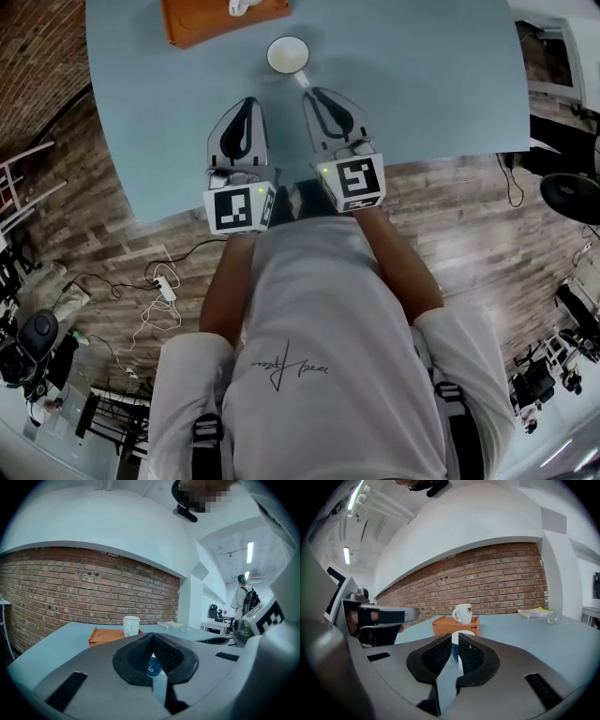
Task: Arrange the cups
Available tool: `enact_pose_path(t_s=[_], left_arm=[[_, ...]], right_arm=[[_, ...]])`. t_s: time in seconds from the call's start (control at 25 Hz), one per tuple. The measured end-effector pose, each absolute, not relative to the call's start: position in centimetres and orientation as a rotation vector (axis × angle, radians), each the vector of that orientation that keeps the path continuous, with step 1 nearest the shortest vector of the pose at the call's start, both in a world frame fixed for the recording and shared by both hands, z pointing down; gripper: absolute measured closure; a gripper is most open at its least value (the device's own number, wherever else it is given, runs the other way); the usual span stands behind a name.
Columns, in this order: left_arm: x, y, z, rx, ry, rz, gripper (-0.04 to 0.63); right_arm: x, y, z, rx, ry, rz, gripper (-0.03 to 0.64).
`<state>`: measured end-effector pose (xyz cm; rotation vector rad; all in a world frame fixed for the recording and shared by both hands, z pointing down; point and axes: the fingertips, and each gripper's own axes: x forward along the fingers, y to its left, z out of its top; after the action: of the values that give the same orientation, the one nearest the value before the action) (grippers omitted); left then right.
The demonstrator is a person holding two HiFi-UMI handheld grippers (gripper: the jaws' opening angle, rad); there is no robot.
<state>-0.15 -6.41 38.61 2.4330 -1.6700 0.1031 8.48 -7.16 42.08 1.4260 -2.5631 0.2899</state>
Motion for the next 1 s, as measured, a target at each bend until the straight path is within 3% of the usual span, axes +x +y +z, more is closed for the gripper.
enact_pose_path(t_s=[0.24, 0.36, 1.0], left_arm=[[-0.5, -6.1, 39.7, 2.397, -1.662, 0.109, 0.589], [-0.5, -5.9, 39.9, 2.398, -1.652, 0.124, 0.588], [-0.5, -5.9, 41.0, 2.403, -1.609, 0.171, 0.588]], right_arm=[[8.5, -7.7, 44.8, 1.401, -2.508, 0.238, 0.586], [8.6, -7.8, 46.0, 1.384, -2.500, 0.259, 0.520], [7.7, -9.6, 49.3, 1.356, -2.481, 0.258, 0.519]])
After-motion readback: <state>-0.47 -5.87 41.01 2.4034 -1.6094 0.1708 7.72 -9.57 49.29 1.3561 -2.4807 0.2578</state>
